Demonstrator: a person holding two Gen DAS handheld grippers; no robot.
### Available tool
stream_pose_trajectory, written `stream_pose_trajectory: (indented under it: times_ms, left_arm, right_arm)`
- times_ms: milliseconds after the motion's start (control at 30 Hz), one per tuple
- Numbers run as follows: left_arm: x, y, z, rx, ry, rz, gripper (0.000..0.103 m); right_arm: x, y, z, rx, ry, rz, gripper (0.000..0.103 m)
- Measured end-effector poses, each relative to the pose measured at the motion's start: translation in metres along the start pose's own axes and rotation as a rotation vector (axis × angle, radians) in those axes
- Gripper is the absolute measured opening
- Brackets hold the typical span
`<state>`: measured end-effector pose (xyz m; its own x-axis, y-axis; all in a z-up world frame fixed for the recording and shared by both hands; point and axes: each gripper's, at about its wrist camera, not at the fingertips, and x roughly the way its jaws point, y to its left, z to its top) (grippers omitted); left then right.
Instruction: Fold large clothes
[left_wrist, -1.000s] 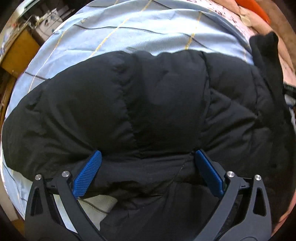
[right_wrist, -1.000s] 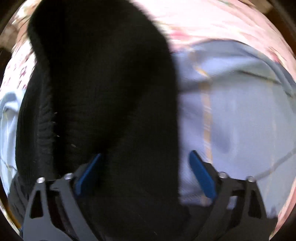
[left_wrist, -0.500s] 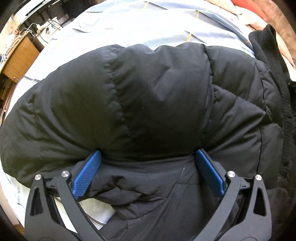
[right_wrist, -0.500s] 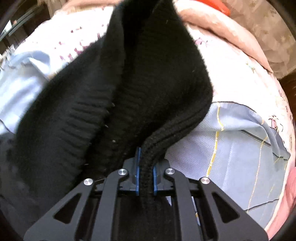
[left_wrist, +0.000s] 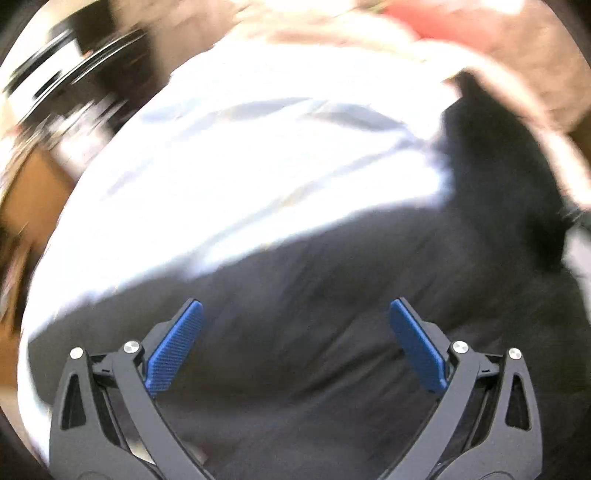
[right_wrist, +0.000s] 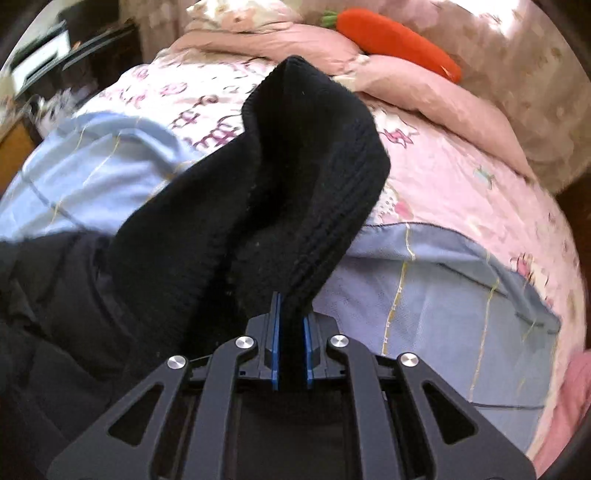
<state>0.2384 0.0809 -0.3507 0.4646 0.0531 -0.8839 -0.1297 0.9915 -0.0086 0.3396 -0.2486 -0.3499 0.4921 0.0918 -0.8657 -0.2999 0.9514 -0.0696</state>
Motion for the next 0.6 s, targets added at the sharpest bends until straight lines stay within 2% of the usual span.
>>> stream_pose_trajectory:
  times_ms: [33, 67, 133, 200, 267, 333, 433, 467, 500, 533, 567, 600]
  left_arm:
    - [0.014, -0.018, 0.031, 0.038, 0.011, -0.069, 0.101]
    - [0.028, -0.029, 0.050, 0.062, 0.026, -0.104, 0.101]
    - [0.067, -0.058, 0.091, 0.125, 0.066, -0.119, 0.101]
    - [0.097, -0.082, 0.114, 0.170, 0.102, -0.149, 0.101]
    - [0.117, -0.102, 0.125, 0.204, 0.121, -0.211, 0.098]
    - [0.138, -0.126, 0.128, 0.239, 0.155, -0.242, 0.095]
    - [0.167, -0.158, 0.115, 0.324, 0.234, -0.219, 0.081]
    - [0.168, -0.167, 0.110, 0.358, 0.209, -0.182, 0.079]
    - [0.163, -0.174, 0.106, 0.389, 0.150, -0.157, 0.057]
    - [0.158, -0.179, 0.102, 0.404, 0.124, -0.168, 0.039]
    - [0.153, -0.186, 0.096, 0.421, 0.104, -0.178, 0.024]
    - [0.147, -0.194, 0.090, 0.453, 0.059, -0.117, 0.012]
  right_arm:
    - [0.005, -0.002, 0.003, 0.022, -0.002, 0.009, 0.010]
    - [0.010, -0.007, 0.003, 0.033, -0.001, 0.011, 0.010]
    - [0.014, -0.009, 0.003, 0.032, -0.003, 0.001, 0.010]
    - [0.018, -0.010, 0.002, 0.026, -0.012, -0.005, 0.010]
    - [0.022, -0.010, -0.001, 0.025, -0.022, -0.011, 0.010]
    - [0.026, -0.012, -0.007, 0.041, -0.030, -0.009, 0.010]
    - [0.033, -0.018, -0.013, 0.069, -0.013, -0.006, 0.010]
    - [0.035, -0.019, -0.015, 0.075, -0.010, -0.005, 0.010]
    - [0.038, -0.020, -0.017, 0.082, -0.007, -0.007, 0.010]
    - [0.039, -0.020, -0.018, 0.080, -0.006, -0.011, 0.010]
    - [0.040, -0.019, -0.019, 0.075, -0.007, -0.017, 0.010]
    - [0.041, -0.018, -0.022, 0.076, -0.014, -0.020, 0.010]
